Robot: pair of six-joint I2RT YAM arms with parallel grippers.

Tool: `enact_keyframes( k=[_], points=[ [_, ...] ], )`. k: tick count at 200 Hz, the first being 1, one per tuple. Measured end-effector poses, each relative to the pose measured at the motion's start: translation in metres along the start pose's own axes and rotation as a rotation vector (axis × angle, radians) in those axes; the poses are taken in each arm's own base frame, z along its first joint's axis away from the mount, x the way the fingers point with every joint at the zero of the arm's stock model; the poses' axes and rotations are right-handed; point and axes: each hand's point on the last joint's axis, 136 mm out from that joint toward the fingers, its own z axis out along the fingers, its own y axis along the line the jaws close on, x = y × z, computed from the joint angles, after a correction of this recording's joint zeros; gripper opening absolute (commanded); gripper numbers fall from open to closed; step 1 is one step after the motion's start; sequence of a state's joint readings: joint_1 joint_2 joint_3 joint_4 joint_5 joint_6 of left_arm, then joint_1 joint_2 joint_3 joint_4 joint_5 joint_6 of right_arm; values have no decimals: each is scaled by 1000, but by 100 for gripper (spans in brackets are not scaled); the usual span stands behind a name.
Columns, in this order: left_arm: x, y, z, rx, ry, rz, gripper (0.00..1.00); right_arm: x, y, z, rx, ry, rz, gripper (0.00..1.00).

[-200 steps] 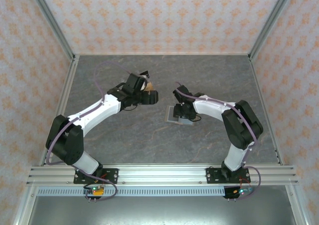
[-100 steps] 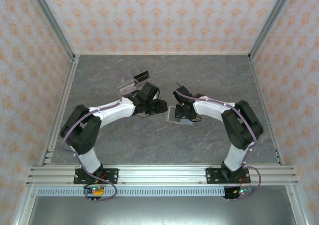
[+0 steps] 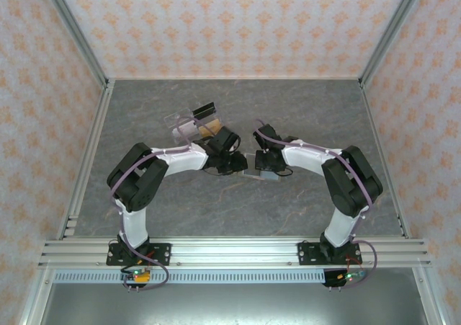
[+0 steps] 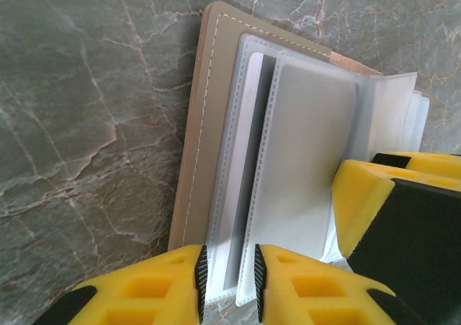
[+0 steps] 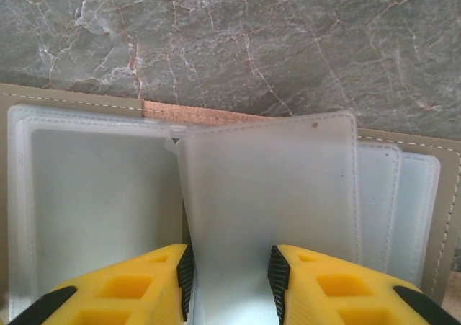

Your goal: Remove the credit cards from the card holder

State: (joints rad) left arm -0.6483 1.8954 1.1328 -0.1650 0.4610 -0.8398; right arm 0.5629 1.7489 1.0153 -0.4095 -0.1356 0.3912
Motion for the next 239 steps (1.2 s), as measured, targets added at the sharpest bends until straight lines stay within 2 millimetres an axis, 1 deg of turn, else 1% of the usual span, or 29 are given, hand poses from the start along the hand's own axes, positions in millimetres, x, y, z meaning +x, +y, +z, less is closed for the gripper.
enact_keyframes(
  k=[23, 50, 71, 103, 150, 210, 239],
  points=[
    [-3, -4, 0, 6, -3, 2, 24, -1, 0, 0, -8, -1, 3, 36],
    [-5, -17, -2, 26, -11, 18, 24, -1, 0, 0, -14, 1, 8, 36],
    [-5, -20, -3, 33, -11, 22, 24, -1, 0, 0, -20, 2, 10, 36],
    [-5, -19, 3, 10, 4, 35, 25, -1, 1, 0, -28, 2, 14, 36],
    [3, -8, 7, -49, 26, 49, 30, -2, 2, 1, -41, 0, 17, 36],
    [4, -6, 10, -55, 34, 55, 26, -3, 2, 1, -48, 2, 20, 35],
    [5, -12, 10, -26, 44, 58, 24, -3, 2, 1, -48, 2, 20, 35]
  ],
)
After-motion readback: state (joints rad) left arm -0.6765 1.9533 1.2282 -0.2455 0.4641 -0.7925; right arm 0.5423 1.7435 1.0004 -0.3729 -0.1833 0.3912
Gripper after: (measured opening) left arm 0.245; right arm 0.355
